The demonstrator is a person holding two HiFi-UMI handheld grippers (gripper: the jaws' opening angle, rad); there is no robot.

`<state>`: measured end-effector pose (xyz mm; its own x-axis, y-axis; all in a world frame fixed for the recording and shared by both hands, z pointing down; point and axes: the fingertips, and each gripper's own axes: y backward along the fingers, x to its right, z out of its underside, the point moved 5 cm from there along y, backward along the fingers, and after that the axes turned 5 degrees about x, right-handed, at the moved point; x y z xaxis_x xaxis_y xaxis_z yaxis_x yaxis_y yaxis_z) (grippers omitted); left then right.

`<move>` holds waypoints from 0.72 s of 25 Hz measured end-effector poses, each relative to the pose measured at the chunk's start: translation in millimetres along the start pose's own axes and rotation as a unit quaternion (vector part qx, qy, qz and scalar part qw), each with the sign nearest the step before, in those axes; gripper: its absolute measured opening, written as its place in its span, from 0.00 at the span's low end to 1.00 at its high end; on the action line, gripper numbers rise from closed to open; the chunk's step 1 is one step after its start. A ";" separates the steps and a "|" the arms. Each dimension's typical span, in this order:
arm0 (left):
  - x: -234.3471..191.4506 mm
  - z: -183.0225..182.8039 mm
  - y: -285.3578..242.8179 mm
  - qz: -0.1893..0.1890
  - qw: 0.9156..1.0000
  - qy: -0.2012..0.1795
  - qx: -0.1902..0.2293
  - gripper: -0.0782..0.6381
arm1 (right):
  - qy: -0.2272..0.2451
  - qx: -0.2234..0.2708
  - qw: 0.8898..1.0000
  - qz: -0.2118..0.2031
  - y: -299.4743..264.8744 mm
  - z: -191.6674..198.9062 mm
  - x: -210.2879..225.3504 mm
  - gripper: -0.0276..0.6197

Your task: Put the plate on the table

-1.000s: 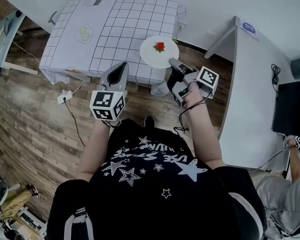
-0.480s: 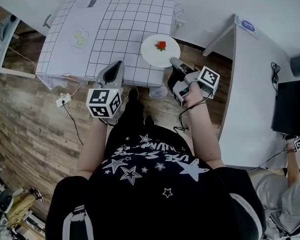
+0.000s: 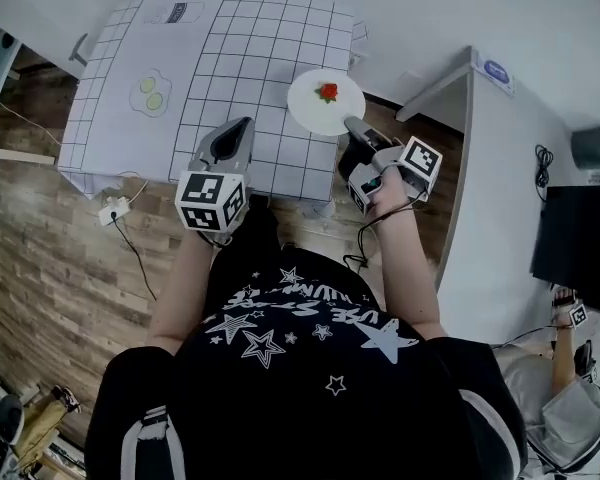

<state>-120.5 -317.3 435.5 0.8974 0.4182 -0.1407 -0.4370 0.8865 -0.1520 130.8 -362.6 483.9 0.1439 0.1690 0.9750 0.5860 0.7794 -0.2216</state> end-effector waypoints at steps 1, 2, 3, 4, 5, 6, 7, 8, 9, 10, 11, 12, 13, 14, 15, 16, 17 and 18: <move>-9.8 -1.5 -6.0 -0.002 1.000 0.002 0.000 0.12 | 0.002 0.000 1.000 0.001 -10.3 -1.6 -3.0 0.08; -19.5 -2.8 -11.6 -0.004 1.000 0.007 -0.001 0.12 | 0.002 0.000 1.000 0.000 -20.9 -3.2 -5.8 0.08; -28.5 -4.1 -16.7 -0.005 1.000 0.010 -0.001 0.12 | 0.001 0.000 1.000 0.000 -31.2 -4.6 -8.0 0.08; -36.7 -5.8 -21.4 -0.005 1.000 0.011 -0.002 0.12 | -0.001 0.001 1.000 0.000 -41.1 -6.1 -10.0 0.08; -44.2 -7.9 -26.2 -0.003 1.000 0.009 -0.003 0.12 | -0.002 0.004 1.000 0.001 -50.5 -7.9 -11.8 0.08; -51.2 -10.0 -31.1 0.001 1.000 0.006 -0.004 0.12 | -0.003 0.009 1.000 0.002 -59.3 -9.8 -13.6 0.08; -58.0 -11.8 -35.5 0.005 1.000 0.004 -0.004 0.12 | -0.004 0.014 1.000 0.002 -67.4 -11.2 -14.8 0.08; -64.8 -13.0 -39.6 0.009 1.000 0.003 -0.004 0.12 | -0.005 0.018 1.000 0.003 -75.1 -12.2 -15.2 0.08; -71.7 -14.5 -44.0 0.012 1.000 0.003 -0.004 0.12 | -0.006 0.022 1.000 0.003 -83.0 -13.5 -15.0 0.08; -78.9 -16.7 -49.7 0.014 1.000 0.004 -0.004 0.12 | -0.008 0.024 1.000 0.004 -91.6 -16.1 -15.1 0.08; -86.0 -20.2 -56.8 0.014 1.000 0.005 -0.003 0.12 | -0.009 0.025 1.000 0.005 -100.7 -20.0 -15.7 0.08; -93.0 -24.3 -64.6 0.014 1.000 0.006 -0.003 0.12 | -0.011 0.026 1.000 0.008 -110.0 -24.5 -16.8 0.08; -99.7 -28.4 -72.0 0.013 1.000 0.009 -0.002 0.12 | -0.014 0.028 0.999 0.012 -118.8 -28.6 -17.8 0.08; -106.1 -31.5 -78.5 0.013 1.000 0.011 -0.002 0.12 | -0.017 0.030 0.999 0.016 -126.7 -31.9 -17.9 0.08; -112.2 -33.1 -84.1 0.013 1.000 0.014 -0.002 0.12 | -0.019 0.032 0.999 0.020 -133.9 -34.6 -16.6 0.08; -118.0 -33.3 -89.3 0.013 1.000 0.017 -0.003 0.12 | -0.022 0.034 0.999 0.023 -140.6 -36.9 -14.1 0.08; -123.8 -32.6 -94.3 0.013 1.000 0.019 -0.003 0.12 | -0.025 0.036 0.999 0.025 -147.2 -38.9 -11.2 0.08; -129.5 -31.7 -99.0 0.014 1.000 0.022 -0.005 0.12 | -0.027 0.038 0.999 0.028 -153.6 -40.4 -8.8 0.08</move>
<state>-195.5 -465.5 437.7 0.8818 0.4329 -0.1872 -0.4619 0.8729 -0.1571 71.7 -508.2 508.8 0.1296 0.2447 0.9609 0.5161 0.8108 -0.2761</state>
